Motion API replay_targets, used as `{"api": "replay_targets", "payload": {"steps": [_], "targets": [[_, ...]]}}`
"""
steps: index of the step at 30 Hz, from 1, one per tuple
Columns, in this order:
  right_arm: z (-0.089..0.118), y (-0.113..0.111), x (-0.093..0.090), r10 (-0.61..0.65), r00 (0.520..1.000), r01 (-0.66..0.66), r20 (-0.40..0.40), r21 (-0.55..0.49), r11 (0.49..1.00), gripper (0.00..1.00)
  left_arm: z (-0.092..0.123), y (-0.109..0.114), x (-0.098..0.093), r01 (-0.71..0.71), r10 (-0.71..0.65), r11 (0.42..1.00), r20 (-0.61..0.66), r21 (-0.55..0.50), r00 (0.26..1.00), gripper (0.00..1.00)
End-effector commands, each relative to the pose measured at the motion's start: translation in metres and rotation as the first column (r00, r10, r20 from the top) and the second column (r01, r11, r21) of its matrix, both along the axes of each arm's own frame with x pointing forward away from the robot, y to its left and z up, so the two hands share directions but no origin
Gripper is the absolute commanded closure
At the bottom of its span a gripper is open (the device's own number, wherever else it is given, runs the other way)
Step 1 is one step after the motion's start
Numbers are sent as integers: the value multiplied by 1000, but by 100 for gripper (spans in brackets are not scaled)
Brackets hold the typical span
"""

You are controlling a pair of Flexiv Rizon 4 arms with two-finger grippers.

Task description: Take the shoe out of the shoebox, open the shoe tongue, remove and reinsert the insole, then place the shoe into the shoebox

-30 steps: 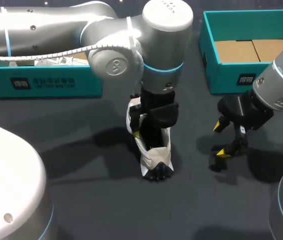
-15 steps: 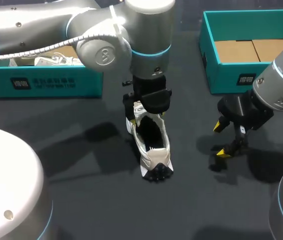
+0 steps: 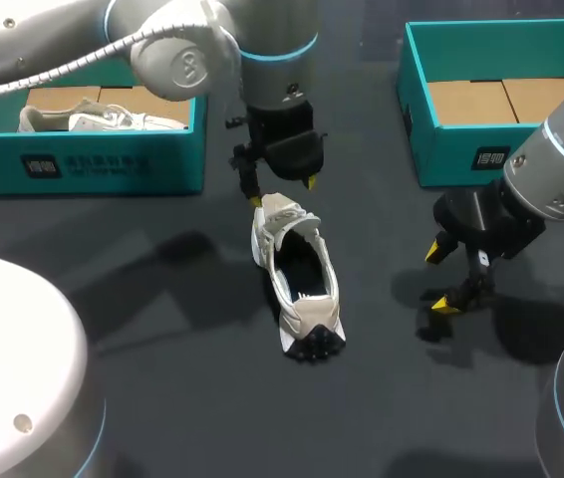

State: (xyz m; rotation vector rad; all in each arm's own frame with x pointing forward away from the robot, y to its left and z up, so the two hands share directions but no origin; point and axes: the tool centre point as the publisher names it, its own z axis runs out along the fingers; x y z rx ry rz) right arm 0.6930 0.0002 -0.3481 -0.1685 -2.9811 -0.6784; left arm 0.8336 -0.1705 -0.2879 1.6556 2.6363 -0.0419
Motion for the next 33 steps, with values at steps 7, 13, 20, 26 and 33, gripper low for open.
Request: {"api": "replay_targets", "payload": {"steps": [7,13,20,26,33], "targets": [[0,0,-2,-1,1000,1,3,-2,1000,0,11,9,11,20,-20,999,-14,-26,1000,72],[0,0,-2,-1,1000,1,3,-2,1000,0,4,3,1,68,-70,997,-52,-46,996,78],[0,0,-2,-1,1000,1,3,-2,1000,0,-12,-6,-21,134,-139,989,-86,-61,987,77],[0,0,-2,-1,1000,1,3,-2,1000,0,-29,-20,-39,178,-185,982,-128,-65,974,75],[0,0,-2,-1,1000,1,3,-2,1000,0,-47,-25,-66,248,-248,969,-154,-20,956,71]]}}
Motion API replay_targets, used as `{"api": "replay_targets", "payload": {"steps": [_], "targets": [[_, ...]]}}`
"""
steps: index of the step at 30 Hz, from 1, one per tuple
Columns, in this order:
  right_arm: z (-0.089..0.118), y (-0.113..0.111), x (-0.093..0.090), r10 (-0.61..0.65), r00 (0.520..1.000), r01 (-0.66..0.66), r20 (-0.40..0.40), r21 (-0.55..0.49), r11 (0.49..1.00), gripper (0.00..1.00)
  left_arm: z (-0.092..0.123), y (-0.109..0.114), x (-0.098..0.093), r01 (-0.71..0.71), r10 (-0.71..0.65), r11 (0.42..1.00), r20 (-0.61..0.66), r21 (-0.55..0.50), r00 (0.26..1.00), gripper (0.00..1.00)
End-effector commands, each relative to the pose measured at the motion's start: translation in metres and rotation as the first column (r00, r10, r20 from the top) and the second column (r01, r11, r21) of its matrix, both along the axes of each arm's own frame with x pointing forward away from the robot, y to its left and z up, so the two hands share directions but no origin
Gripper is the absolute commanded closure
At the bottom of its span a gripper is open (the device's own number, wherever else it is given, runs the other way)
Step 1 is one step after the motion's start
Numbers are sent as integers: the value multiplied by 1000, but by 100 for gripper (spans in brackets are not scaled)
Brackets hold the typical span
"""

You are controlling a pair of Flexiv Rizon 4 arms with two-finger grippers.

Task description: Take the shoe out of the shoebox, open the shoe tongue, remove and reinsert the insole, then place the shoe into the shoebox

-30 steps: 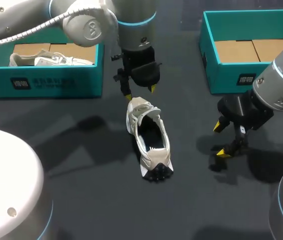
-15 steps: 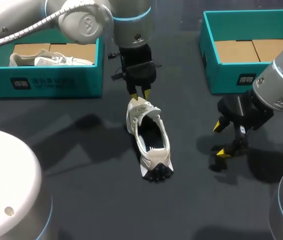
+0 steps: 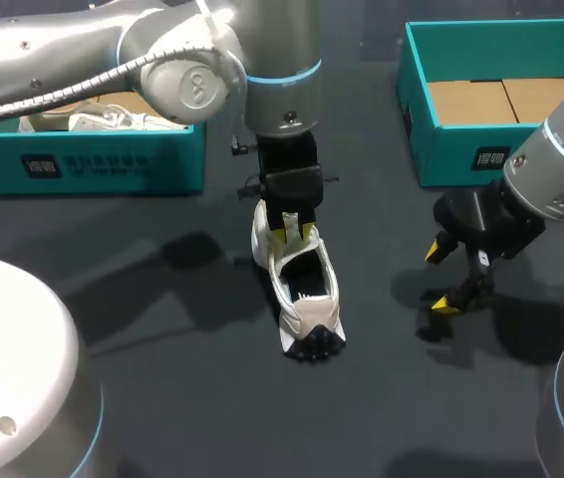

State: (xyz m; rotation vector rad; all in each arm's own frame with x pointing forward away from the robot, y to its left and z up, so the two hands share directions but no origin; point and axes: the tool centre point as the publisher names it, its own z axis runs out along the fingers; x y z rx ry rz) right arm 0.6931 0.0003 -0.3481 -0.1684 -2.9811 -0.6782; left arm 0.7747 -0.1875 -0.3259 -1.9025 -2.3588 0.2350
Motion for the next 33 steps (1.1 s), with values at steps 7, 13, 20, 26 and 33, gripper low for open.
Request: {"api": "replay_targets", "payload": {"steps": [7,13,20,26,33], "targets": [[0,0,-2,-1,1000,1,3,-2,1000,0,6,-3,2,-19,19,1000,43,-2,999,71],[0,0,-2,-1,1000,1,3,-2,1000,0,-20,-13,1,-33,32,999,26,41,999,76],[0,0,-2,-1,1000,1,3,-2,1000,0,-42,-17,-1,-44,45,998,-28,53,999,80],[0,0,-2,-1,1000,1,3,-2,1000,0,-9,-6,-5,-43,43,999,41,-8,998,77],[0,0,-2,-1,1000,1,3,-2,1000,0,5,-1,-20,-33,35,999,52,-40,998,73]]}}
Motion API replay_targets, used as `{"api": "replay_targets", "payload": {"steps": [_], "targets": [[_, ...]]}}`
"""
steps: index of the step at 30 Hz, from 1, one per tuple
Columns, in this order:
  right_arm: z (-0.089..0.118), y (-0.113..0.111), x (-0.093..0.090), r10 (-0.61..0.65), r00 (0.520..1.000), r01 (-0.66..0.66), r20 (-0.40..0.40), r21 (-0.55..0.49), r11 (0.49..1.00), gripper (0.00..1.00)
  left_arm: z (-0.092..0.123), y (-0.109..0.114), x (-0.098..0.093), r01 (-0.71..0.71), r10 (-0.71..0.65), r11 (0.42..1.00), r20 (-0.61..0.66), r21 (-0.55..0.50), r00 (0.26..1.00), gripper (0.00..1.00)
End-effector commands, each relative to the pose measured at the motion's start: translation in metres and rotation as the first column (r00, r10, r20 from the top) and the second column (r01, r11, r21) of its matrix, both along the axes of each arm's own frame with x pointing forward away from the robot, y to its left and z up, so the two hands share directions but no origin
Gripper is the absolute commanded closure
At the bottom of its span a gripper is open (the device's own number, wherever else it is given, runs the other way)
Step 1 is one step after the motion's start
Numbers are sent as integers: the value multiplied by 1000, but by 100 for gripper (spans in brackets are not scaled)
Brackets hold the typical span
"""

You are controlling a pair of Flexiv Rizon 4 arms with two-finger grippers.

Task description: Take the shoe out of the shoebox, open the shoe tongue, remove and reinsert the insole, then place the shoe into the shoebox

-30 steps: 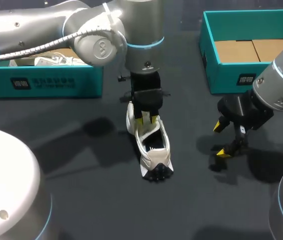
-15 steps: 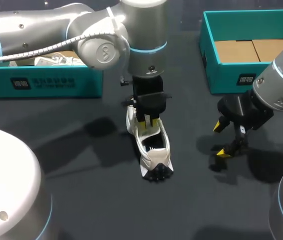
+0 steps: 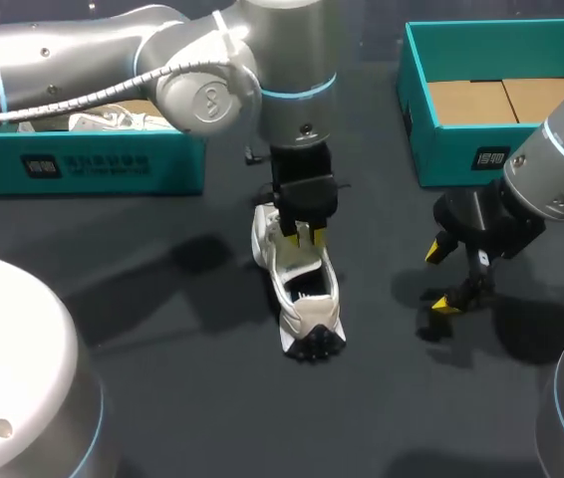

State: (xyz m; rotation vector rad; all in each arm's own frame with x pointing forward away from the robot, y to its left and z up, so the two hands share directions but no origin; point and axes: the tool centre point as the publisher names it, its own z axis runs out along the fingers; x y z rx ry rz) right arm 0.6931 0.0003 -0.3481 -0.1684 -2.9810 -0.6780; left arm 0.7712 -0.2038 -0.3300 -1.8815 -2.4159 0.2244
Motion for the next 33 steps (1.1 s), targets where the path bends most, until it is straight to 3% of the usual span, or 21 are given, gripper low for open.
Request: {"api": "replay_targets", "payload": {"steps": [1,5,6,7,8,9,11,13,22,24,26,27,28,29,30,33], "targets": [[0,0,-2,-1,1000,1,3,-2,1000,0,9,15,-20,4,-3,1000,25,-29,1000,72],[0,0,-2,-1,1000,1,3,-2,1000,0,23,15,-38,-64,64,998,-11,-18,998,68],[0,0,-2,-1,1000,1,3,-2,1000,0,29,15,-43,-79,78,997,-42,-18,996,62],[0,0,-2,-1,1000,1,3,-2,1000,0,33,15,-49,-111,110,994,-56,-5,992,53],[0,0,-2,-1,1000,1,3,-2,1000,0,36,14,-53,-158,158,987,-64,-5,985,7],[0,0,-2,-1,1000,1,3,-2,1000,0,40,13,-58,-202,201,979,-84,-2,976,0],[0,0,-2,-1,1000,1,3,-2,1000,0,46,10,-63,-327,323,945,-105,-16,940,0],[0,0,-2,-1,1000,1,3,-2,1000,0,57,9,-70,-364,363,932,-54,-6,930,0],[0,0,-2,-1,1000,1,3,-2,1000,0,57,9,-70,-364,363,932,-54,-6,930,0],[0,0,-2,-1,1000,1,3,-2,1000,0,50,5,-74,-516,516,856,-9,-31,857,0],[0,0,-2,-1,1000,1,3,-2,1000,0,50,4,-80,-662,660,749,-76,-1,747,0],[0,0,-2,-1,1000,1,3,-2,1000,0,50,2,-82,-782,782,622,-66,23,620,0],[0,0,-2,-1,1000,1,3,-2,1000,0,50,0,-83,-892,893,450,-15,35,450,0],[0,0,-2,-1,1000,1,3,-2,1000,0,54,1,-87,-952,952,305,39,-20,304,0],[0,0,-2,-1,1000,1,3,-2,1000,0,62,5,-94,-956,956,284,106,-79,275,0],[0,0,-2,-1,1000,1,3,-2,1000,0,62,5,-94,-956,956,284,106,-79,275,0]]}}
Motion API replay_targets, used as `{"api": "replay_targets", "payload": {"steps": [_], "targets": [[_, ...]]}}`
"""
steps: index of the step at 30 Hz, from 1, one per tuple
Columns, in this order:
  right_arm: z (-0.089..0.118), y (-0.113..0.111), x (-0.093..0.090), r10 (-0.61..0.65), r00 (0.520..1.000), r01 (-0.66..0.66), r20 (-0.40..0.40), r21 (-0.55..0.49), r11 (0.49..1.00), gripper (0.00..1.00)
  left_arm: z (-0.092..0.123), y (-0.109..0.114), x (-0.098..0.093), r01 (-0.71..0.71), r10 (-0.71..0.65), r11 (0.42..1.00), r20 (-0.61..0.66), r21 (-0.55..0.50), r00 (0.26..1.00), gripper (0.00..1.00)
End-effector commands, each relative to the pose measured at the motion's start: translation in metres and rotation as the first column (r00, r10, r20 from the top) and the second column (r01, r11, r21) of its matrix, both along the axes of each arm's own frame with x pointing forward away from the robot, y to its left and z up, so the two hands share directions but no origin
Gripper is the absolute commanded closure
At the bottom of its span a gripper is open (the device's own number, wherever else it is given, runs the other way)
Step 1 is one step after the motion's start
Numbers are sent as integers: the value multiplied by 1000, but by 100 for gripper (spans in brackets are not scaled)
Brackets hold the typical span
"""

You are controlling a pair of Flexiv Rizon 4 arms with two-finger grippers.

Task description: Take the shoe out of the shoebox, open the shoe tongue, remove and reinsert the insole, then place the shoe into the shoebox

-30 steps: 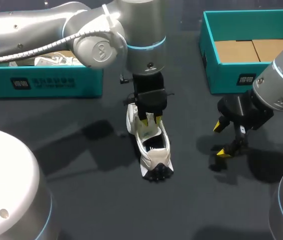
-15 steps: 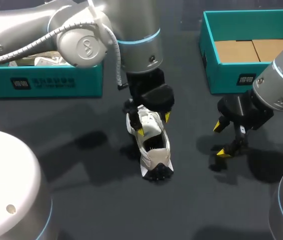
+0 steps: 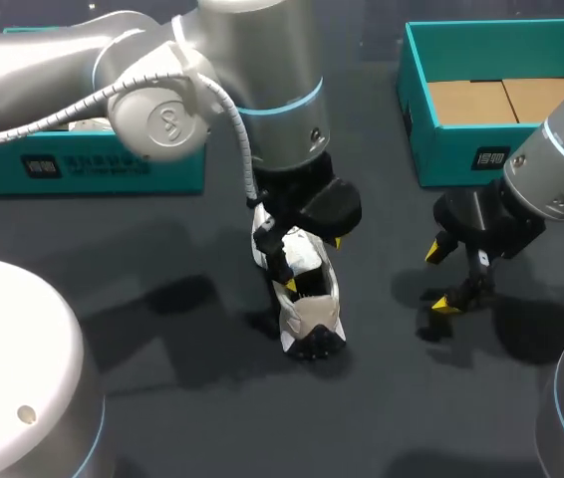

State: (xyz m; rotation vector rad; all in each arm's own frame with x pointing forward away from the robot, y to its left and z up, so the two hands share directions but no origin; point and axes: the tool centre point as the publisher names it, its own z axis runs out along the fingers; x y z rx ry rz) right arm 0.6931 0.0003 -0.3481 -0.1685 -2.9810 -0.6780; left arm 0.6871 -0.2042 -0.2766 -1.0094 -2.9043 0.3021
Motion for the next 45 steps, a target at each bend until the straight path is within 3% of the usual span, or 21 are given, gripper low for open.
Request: {"api": "replay_targets", "payload": {"steps": [1,5,6,9,18,24,40,45], "targets": [[0,0,-2,-1,1000,1,3,-2,1000,0,8,5,-10,-595,583,803,173,24,794,0],[0,0,-2,-1,1000,1,3,-2,1000,0,8,5,-10,-595,583,803,173,24,794,0],[0,0,-2,-1,1000,1,3,-2,1000,0,3,3,-9,-595,587,803,118,42,801,0],[0,0,-2,-1,1000,1,3,-2,1000,0,-11,-1,-8,-669,665,742,88,34,742,0],[0,0,-2,-1,1000,1,3,-2,1000,0,-33,-7,-17,-665,672,738,-37,113,740,0],[0,0,-2,-1,1000,1,3,-2,1000,0,-51,-12,-31,-682,692,719,-43,136,721,0],[0,0,-2,-1,1000,1,3,-2,1000,0,-93,-16,-46,-717,732,675,-34,175,681,0],[0,0,-2,-1,1000,1,3,-2,1000,0,-103,-14,-52,-720,735,670,-30,180,677,6]]}}
